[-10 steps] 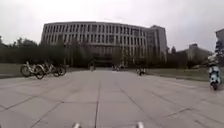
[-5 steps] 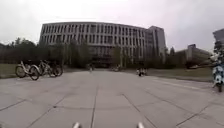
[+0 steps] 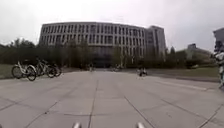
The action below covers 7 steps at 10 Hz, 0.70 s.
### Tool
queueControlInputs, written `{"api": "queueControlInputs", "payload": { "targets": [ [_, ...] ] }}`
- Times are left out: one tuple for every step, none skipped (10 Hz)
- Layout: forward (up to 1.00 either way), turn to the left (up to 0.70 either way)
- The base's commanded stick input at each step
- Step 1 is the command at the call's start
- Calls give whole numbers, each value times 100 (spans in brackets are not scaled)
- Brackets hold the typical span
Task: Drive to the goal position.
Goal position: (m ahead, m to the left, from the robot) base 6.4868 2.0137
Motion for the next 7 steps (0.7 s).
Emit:
{"api": "queueControlInputs", "payload": {
  "targets": [
    [50, 0],
    [50, 0],
    [50, 0],
    [50, 0],
    [50, 0],
    [50, 0],
    [50, 0]
  ]
}}
